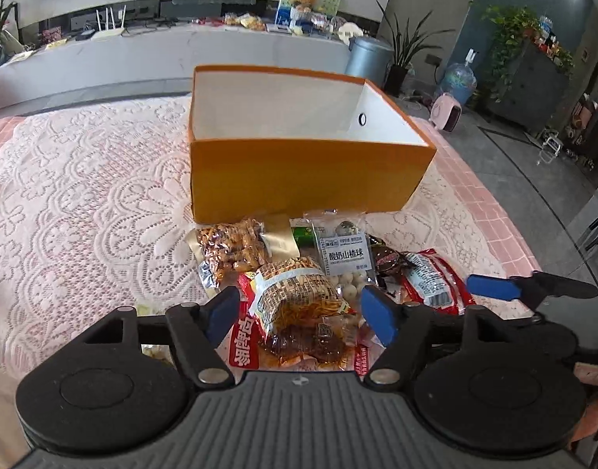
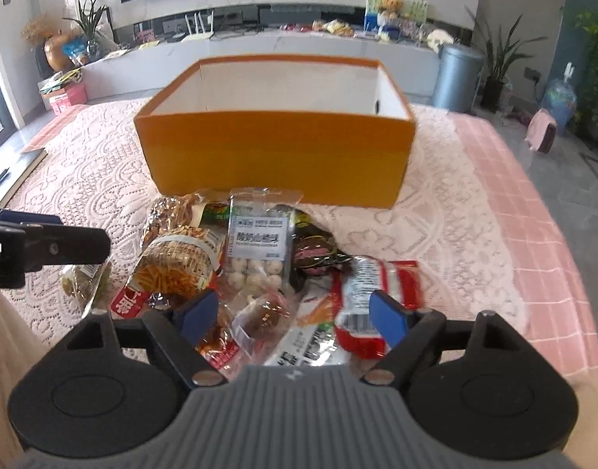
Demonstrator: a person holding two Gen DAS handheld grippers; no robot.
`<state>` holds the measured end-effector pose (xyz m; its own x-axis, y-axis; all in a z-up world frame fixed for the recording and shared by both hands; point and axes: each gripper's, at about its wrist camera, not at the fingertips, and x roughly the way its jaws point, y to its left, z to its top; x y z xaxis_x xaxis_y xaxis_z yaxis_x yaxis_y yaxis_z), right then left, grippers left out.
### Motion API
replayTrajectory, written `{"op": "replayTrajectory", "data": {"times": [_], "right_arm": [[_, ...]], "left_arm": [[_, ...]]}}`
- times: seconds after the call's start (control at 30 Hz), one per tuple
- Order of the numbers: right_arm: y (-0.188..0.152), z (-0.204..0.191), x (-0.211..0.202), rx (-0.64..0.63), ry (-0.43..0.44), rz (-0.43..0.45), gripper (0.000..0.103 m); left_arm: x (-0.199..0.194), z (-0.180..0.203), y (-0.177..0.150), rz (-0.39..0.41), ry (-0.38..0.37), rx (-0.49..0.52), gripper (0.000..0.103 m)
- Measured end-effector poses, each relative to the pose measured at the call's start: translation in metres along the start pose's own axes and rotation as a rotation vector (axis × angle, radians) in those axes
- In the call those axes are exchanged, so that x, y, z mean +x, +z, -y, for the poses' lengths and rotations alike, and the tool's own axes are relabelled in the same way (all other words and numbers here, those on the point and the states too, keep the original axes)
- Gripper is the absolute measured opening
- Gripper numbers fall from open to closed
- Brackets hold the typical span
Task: Organize snacks
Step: 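Grasp the striped snack bag with the left tool while the right tool grasps a clear brown-snack bag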
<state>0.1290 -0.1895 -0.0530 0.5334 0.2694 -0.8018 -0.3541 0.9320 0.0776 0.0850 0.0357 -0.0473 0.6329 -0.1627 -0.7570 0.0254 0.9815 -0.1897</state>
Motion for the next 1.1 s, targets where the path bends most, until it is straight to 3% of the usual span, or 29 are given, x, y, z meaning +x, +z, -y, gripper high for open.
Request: {"op": "replayTrajectory", "data": {"times": [0.2, 0.47, 0.73, 0.93, 1.1], "right_arm": [[0.001, -0.013, 0.036, -0.02, 0.046, -0.062, 0.068], [-0.007, -0.01, 0.068, 0.018, 0.075, -0.146, 0.063], [-0.009, -0.012, 0.076, 0.009, 0.1, -0.118, 0.06], [-0.01, -0.012, 0.075, 0.0, 0.087, -0.101, 0.054], [-0.011, -0.012, 0.073, -0.004, 0.086, -0.09, 0.052]], "left_arm": [[0.025, -0.009, 0.0, -0.06, 0.003, -0.014, 0.084], [0.052, -0.026, -0.002, -0.077, -0.057, -0.138, 0.088], [0.082, -0.031, -0.004, -0.129, -0.111, -0.232, 0.088], [0.09, -0.036, -0.006, -0.136, -0.107, -0.277, 0.092], [0.09, -0.034, -0.006, -0.132, -0.104, -0.255, 0.076]]}}
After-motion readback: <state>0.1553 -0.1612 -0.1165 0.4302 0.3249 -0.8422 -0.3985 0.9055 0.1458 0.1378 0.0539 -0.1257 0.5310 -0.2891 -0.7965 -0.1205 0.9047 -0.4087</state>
